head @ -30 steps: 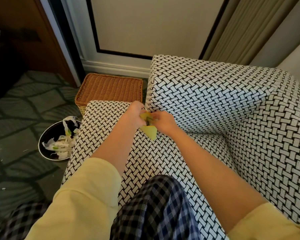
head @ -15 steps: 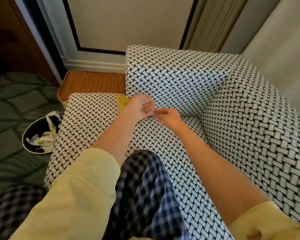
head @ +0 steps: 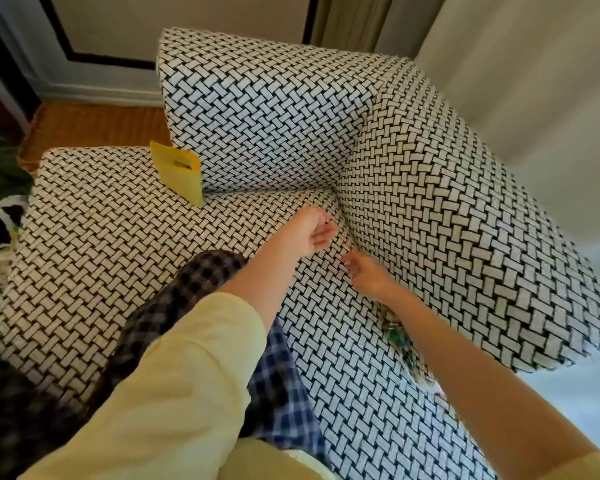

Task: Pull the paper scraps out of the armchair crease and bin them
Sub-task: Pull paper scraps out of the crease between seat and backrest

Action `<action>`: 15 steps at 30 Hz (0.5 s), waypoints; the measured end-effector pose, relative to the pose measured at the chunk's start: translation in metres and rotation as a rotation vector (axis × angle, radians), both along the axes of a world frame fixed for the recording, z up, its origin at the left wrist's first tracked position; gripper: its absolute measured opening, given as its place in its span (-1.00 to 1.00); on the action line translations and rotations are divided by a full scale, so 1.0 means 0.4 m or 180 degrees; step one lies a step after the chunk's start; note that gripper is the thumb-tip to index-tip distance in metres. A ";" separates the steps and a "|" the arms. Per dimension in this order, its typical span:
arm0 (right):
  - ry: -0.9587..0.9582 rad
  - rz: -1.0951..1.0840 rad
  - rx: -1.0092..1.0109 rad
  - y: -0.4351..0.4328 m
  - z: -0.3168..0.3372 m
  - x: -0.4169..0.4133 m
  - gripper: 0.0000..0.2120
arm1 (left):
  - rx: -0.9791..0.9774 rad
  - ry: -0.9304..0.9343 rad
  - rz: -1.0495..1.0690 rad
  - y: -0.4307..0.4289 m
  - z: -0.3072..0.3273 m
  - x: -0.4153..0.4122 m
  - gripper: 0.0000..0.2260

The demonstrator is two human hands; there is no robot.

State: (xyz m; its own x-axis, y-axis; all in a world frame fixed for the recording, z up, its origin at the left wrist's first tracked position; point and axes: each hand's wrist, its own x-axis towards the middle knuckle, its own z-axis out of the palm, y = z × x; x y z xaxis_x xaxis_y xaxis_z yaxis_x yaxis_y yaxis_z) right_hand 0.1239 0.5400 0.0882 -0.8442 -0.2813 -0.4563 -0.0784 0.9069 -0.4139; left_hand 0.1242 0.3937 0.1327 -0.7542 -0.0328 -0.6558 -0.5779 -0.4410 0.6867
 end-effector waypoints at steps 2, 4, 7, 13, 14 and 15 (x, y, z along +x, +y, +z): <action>0.0112 -0.0009 0.0218 0.049 -0.045 -0.010 -0.45 | -0.0060 -0.0074 -0.0166 0.050 -0.016 -0.004 -0.84; 0.0117 0.0109 0.0438 0.079 -0.087 -0.010 -0.36 | -0.0187 -0.0128 -0.0352 0.085 -0.032 -0.004 -0.87; -0.0125 0.0133 0.0651 0.087 -0.084 0.028 -0.06 | -0.0729 -0.0178 -0.0765 0.137 -0.075 -0.021 -0.87; -0.0011 0.0697 0.1592 0.070 -0.057 0.018 -0.18 | -0.3830 0.1040 -0.2869 0.183 -0.181 -0.032 -0.55; -0.0076 0.0688 0.1631 0.065 -0.059 0.018 -0.24 | -0.4073 0.1226 -0.3146 0.186 -0.196 -0.030 -0.50; -0.0057 0.0637 0.1658 0.061 -0.062 0.018 -0.29 | -0.4208 0.1349 -0.3377 0.188 -0.208 -0.033 -0.48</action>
